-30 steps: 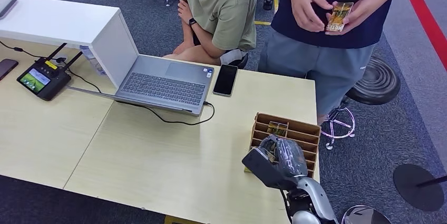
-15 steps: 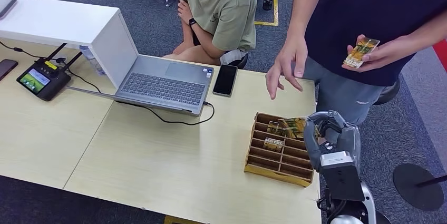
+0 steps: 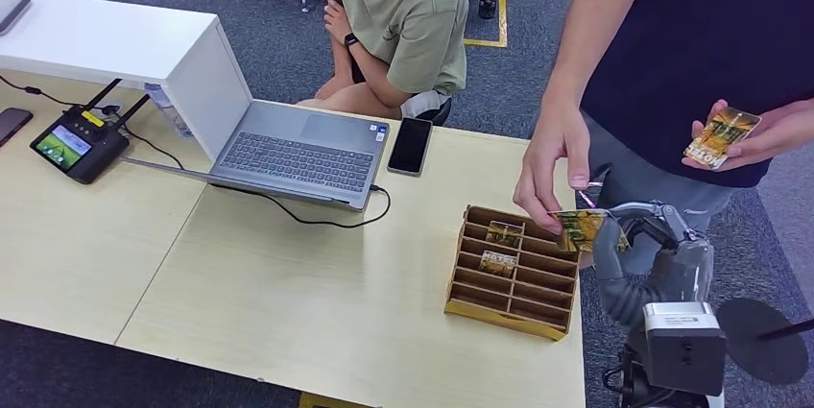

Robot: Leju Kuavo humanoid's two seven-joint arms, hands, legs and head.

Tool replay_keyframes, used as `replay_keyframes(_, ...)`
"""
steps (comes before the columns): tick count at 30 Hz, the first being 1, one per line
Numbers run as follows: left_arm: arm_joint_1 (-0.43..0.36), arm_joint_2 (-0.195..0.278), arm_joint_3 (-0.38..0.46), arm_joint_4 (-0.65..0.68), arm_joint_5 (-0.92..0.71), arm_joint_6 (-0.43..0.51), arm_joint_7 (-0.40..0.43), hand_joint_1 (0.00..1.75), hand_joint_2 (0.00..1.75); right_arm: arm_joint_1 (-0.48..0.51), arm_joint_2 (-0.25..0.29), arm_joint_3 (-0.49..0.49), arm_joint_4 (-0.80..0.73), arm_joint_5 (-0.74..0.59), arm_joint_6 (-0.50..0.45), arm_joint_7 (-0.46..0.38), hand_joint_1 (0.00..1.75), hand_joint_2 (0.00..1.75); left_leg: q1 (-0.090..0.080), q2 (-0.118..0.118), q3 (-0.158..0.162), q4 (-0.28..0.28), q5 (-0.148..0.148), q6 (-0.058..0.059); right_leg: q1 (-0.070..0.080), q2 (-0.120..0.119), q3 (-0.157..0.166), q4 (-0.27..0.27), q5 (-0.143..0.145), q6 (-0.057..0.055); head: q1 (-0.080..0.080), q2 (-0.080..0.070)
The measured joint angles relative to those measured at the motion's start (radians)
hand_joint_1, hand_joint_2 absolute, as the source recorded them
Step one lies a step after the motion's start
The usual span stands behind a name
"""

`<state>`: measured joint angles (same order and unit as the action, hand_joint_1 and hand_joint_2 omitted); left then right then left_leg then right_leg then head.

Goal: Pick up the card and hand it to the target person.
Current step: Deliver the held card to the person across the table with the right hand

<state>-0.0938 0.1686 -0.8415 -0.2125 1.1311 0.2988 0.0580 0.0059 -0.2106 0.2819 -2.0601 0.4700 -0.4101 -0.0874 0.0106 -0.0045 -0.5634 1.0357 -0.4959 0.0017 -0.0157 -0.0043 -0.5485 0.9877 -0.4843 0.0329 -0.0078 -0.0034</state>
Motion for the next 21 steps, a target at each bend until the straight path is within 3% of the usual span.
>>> replay_keyframes(4, 0.0, -0.001, 0.0, 0.0, 0.0, 0.001, 0.006, 0.0, 1.75, 0.0, 0.001, -0.007, -0.004, 0.0, 0.002, 0.002, 1.6, 1.75, 0.0, 0.0, 0.0, 0.0, 0.0, 0.0, 0.0, 0.0, 0.0, 0.0, 0.0, 0.0, 0.0, 0.0)
replay_keyframes(9, 0.0, -0.002, 0.0, 0.0, -0.003, -0.004, 0.023, 0.0, 1.75, 0.0, 0.002, -0.009, -0.005, 0.0, 0.009, 0.003, 1.27, 1.75, 0.0, 0.0, 0.0, 0.0, 0.0, 0.0, 0.0, 0.0, 0.0, 0.0, 0.0, 0.0, 0.0, 0.0)
replay_keyframes(10, 0.0, -0.002, 0.0, 0.0, -0.004, -0.006, 0.026, 0.0, 1.31, 0.0, 0.002, -0.009, -0.005, -0.001, 0.011, 0.004, 1.05, 1.75, 0.0, 0.0, 0.0, 0.0, 0.0, 0.0, 0.0, 0.0, 0.0, 0.0, 0.0, 0.0, 0.0, 0.0)
replay_keyframes(13, 0.0, -0.003, 0.0, 0.0, -0.001, -0.011, 0.03, 0.0, 0.0, 0.0, 0.003, -0.009, -0.005, -0.004, 0.015, 0.004, 0.14, 1.75, 0.0, 0.0, 0.0, 0.0, 0.0, 0.0, 0.0, 0.0, 0.0, 0.0, 0.0, 0.0, 0.0, 0.0)
replay_keyframes(14, 0.0, -0.003, 0.0, 0.0, 0.001, -0.012, 0.032, 0.0, 0.0, 0.0, 0.004, -0.01, -0.005, -0.006, 0.016, 0.004, 0.0, 1.75, 0.0, 0.0, 0.0, 0.0, 0.0, 0.0, 0.0, 0.0, 0.0, 0.0, 0.0, 0.0, 0.0, 0.0)
replay_keyframes(21, 0.0, -0.006, 0.0, 0.0, 0.002, -0.006, 0.052, 0.0, 0.0, -0.001, 0.006, -0.015, -0.005, -0.011, 0.014, 0.004, 0.0, 1.75, 0.0, 0.0, 0.0, 0.0, 0.0, 0.0, 0.0, 0.0, 0.0, 0.0, 0.0, 0.0, 0.0, 0.0)
